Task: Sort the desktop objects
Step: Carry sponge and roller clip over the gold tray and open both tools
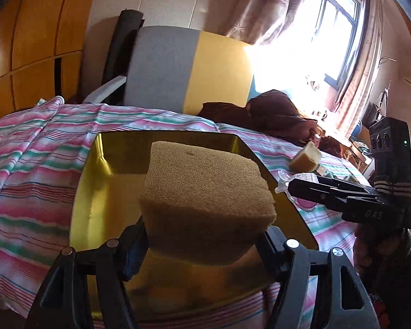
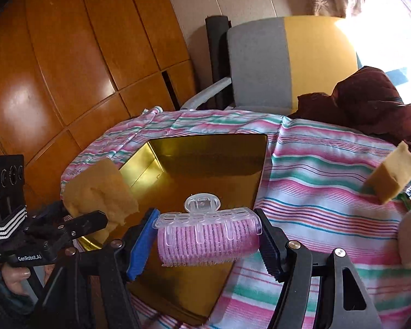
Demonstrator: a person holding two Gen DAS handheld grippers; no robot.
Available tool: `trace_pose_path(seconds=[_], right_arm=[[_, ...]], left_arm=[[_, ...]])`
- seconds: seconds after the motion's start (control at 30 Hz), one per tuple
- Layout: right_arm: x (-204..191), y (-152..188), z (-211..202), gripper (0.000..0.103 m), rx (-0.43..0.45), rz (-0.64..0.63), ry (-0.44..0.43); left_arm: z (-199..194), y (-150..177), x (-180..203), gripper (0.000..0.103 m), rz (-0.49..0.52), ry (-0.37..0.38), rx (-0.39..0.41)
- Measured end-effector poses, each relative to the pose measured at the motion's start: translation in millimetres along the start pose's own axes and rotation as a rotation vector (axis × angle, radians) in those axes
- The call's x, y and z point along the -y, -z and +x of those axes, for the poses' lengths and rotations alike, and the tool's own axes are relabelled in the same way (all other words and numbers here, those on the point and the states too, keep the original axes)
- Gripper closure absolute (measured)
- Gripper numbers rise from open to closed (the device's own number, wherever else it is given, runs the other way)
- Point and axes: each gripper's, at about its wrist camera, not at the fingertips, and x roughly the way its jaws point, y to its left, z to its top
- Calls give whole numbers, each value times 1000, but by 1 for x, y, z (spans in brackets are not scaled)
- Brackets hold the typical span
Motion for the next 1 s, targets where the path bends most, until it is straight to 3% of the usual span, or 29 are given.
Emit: trace_pose_path(seconds=[0.23,0.47,0.67,0.8,0.9,1.0], right_arm=[[10,-50,71,34,-129,86,24],[9,-73,120,32,-230,60,105],[25,-79,121,27,-194,109,115],[32,-70,96,26,-142,144,87],[35,-58,66,21,-63,154,62],[36,-38,38,20,-14,150,65]], left_arm=[[29,-36,-44,33,-48,-84,-58],[65,-59,-83,33,-113,-159,-155],[80,-60,-94,31,-117,-182,-202],[84,-57,-90,30,-86,-202,-215],[92,-60,-89,23,-70,-196,-245],[94,-69,-92,23,-106,-194,-243]])
